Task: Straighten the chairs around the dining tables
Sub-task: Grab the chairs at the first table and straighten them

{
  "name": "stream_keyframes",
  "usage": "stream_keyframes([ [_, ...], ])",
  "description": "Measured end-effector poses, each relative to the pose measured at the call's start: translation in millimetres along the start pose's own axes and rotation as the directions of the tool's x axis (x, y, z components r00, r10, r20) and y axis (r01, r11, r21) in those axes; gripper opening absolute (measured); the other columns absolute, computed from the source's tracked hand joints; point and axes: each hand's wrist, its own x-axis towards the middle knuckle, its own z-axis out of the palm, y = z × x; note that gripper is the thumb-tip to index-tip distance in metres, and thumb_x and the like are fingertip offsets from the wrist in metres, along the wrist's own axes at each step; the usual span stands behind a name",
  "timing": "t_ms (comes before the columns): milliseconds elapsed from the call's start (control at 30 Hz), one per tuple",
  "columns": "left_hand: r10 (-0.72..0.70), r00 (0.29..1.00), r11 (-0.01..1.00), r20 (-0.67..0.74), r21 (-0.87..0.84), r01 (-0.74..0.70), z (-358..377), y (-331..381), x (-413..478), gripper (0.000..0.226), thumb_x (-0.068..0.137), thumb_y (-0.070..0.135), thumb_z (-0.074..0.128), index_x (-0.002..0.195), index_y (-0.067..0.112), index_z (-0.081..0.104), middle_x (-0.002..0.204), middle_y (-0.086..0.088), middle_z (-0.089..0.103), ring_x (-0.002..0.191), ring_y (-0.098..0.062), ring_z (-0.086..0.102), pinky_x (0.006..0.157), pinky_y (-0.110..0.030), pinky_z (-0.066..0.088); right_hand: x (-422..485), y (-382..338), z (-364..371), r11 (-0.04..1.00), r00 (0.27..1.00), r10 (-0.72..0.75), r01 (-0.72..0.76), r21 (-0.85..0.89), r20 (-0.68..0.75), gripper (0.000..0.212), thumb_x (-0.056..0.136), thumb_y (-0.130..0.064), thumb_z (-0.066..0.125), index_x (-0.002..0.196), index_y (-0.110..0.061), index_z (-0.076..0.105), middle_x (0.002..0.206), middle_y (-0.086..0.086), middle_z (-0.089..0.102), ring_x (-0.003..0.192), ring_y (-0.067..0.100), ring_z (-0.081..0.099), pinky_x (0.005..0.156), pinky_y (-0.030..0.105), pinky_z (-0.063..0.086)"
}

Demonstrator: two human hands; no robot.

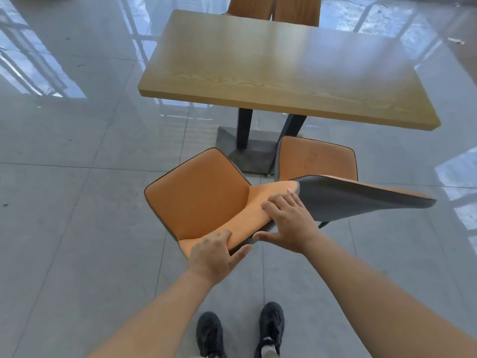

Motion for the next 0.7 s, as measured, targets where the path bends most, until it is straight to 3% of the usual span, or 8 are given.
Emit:
stream_keyframes([
  [133,0.014,1.000,1.000,-0.003,0.014,-0.014,0.1,-2.7,9.7,0.078,0.079,0.092,0.018,0.101,0.029,0.057,0.088,0.009,0.062,0.072,-0.011,0.060,0.063,-0.033,0.057,7.7,4.9,5.5,1.000,1.000,0.007,-0.007,0.004,-0.030,0.090,0.078,-0.094,0.028,0.129,-0.025,0.054,0.132,-0.002,0.056,0.128,0.025,0.047,0.122,0.049,0.020],
  [567,0.060,0.997,0.998,-0.041,0.028,-0.059,-15.1,6.7,58.6,0.064,0.082,0.083,0.027,0.086,0.026,0.056,0.077,0.008,0.059,0.063,-0.012,0.058,0.054,-0.028,0.050,44.2,34.1,-14.3,0.999,0.999,0.022,-0.020,-0.039,0.029,0.088,0.078,-0.092,0.026,0.130,-0.026,0.053,0.135,-0.004,0.054,0.129,0.023,0.045,0.121,0.047,0.019],
  [700,0.080,0.996,0.997,-0.047,0.022,-0.079,-21.5,10.6,82.4,0.068,0.081,0.083,0.027,0.089,0.024,0.060,0.077,0.006,0.062,0.061,-0.012,0.060,0.053,-0.030,0.054,57.6,44.4,-24.0,0.998,0.999,0.041,-0.040,-0.055,0.020,0.100,0.074,-0.094,0.010,0.130,-0.024,0.054,0.136,-0.002,0.056,0.128,0.024,0.048,0.119,0.047,0.025],
])
